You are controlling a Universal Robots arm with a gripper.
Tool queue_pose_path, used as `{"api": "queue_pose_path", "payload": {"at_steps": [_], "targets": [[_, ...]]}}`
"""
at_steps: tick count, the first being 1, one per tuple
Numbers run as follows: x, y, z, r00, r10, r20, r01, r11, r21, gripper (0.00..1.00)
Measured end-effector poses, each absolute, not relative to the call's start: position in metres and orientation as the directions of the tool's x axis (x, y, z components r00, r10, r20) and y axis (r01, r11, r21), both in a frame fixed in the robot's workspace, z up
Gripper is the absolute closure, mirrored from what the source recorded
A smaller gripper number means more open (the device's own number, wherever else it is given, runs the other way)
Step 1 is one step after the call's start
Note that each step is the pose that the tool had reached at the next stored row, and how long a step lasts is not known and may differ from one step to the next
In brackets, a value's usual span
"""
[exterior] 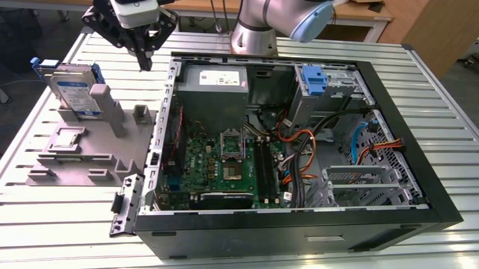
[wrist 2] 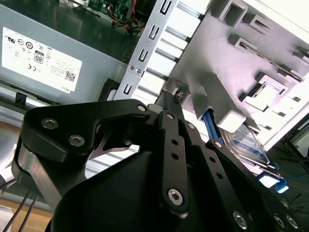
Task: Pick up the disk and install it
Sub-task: 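Reach for the disk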
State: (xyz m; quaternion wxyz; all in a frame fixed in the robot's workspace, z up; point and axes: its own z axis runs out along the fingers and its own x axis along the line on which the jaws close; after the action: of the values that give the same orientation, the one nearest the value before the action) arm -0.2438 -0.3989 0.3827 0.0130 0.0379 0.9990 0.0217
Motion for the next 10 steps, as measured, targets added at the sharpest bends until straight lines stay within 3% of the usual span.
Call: {"api": "queue_pose_path", "payload": {"at_steps": [10], "targets": [[-0.2464, -0.3989, 0.3822, -0.997, 0.076, -0.024, 0.075, 0.996, 0.044, 0.9]]}}
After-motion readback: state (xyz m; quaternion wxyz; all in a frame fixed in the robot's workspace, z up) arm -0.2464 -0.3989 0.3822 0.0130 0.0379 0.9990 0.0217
